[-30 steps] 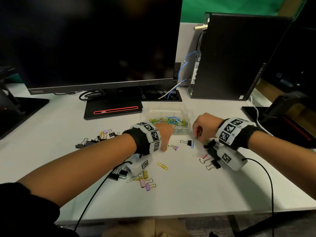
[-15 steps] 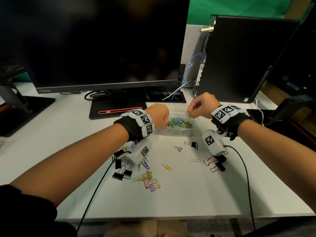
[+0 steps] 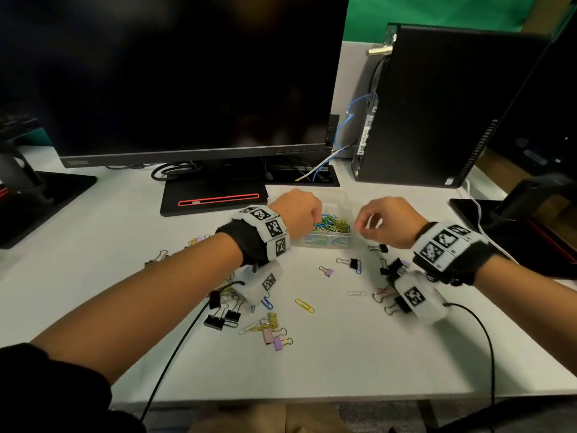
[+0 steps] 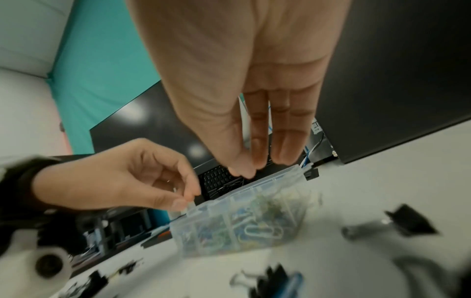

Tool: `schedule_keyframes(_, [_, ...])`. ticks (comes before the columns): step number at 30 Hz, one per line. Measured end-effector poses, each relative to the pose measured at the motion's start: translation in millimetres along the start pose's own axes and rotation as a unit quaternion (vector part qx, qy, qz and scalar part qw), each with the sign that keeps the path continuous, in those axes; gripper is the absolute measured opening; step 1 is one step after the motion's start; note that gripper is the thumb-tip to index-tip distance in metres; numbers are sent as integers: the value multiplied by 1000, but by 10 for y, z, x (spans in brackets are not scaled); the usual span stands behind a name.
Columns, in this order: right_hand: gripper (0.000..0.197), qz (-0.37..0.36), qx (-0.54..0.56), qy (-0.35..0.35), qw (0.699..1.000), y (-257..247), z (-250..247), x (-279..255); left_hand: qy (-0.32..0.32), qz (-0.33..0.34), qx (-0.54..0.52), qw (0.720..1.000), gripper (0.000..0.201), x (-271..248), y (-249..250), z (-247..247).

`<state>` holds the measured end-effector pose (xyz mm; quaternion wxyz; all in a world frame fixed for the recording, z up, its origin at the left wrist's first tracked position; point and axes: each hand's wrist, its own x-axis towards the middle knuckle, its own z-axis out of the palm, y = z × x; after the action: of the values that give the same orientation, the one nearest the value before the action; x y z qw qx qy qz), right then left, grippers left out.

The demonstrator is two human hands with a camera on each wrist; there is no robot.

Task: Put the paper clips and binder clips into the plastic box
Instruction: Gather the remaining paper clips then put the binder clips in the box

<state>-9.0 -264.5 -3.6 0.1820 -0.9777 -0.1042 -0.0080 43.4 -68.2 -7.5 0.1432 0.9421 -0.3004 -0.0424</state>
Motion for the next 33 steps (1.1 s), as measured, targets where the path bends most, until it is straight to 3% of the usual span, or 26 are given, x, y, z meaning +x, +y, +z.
schedule_keyframes(2, [12,-4,-40,-73,997,23,20,-166,-20,52,-7,998,24,-75,181,74])
schedule_keyframes(5, [5,12,-92,-158,983,82,114,-351,-116,96,-14,989,13,-115,381,235])
schedule_keyframes(9, [11,25,-101,-181,978,138,181,-445,-188,109,24,976,21,-76,574,485])
schedule_keyframes(13, [12,31,-75,-199,977,156,157,-472,-188,116,47,974,29,-61,678,602])
schedule_keyframes(19, [8,24,-48,-214,975,189,193,-498,-227,143,74,961,25,-23,717,575])
schedule_keyframes(24, [4,23,-44,-235,971,170,208,-524,-158,145,106,971,18,68,706,534])
schedule_keyframes(26, [15,19,-46,-246,968,159,215,-529,-146,151,122,970,28,108,709,487])
schedule_keyframes(29, [16,14,-45,-246,968,162,226,-537,-163,166,167,958,40,159,708,446])
schedule_keyframes(33, [4,17,-23,-211,977,181,234,-564,-193,173,210,943,32,163,712,457])
